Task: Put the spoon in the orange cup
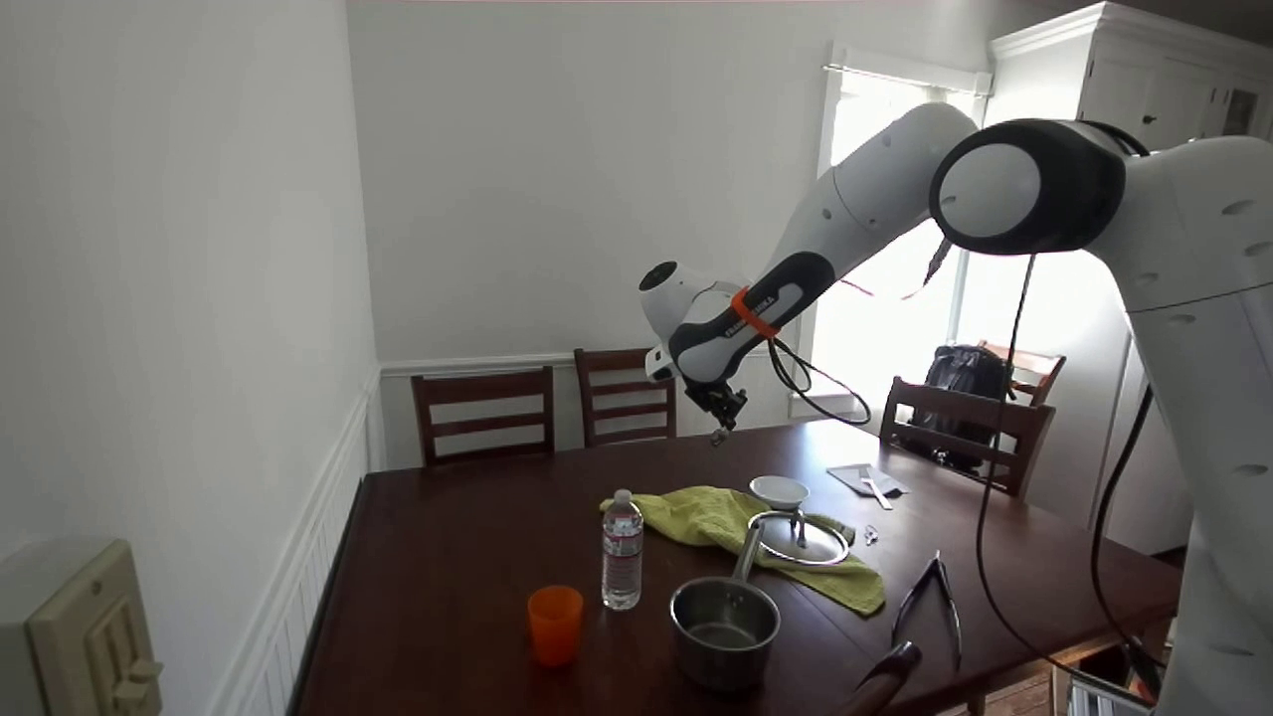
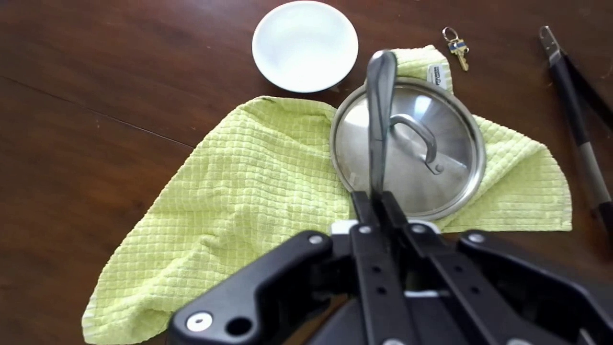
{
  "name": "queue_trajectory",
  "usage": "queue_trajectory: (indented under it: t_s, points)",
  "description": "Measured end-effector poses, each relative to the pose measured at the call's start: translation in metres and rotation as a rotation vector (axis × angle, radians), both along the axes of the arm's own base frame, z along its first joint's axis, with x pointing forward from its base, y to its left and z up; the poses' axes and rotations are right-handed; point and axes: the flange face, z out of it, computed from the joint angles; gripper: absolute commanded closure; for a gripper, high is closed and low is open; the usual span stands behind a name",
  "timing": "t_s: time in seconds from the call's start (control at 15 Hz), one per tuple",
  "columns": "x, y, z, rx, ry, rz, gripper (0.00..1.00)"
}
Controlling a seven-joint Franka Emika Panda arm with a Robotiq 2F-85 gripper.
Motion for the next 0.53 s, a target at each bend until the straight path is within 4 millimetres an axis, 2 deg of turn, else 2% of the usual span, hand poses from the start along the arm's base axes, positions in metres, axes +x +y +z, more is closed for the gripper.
queue_trajectory:
  t_s: [0.13,0.27,0.4,0.53]
  points:
    - [-0.001,0.002,-0.006,0.005,0.015,0.006,0.98]
    - [0.007,0.020,-0.019,0.001,0.060,0.051,0.98]
    - [0.027,0.065,-0.022,-0.049,0.103,0.127,0.98]
    - [0.043,0.124,-0.013,-0.109,0.135,0.210,0.98]
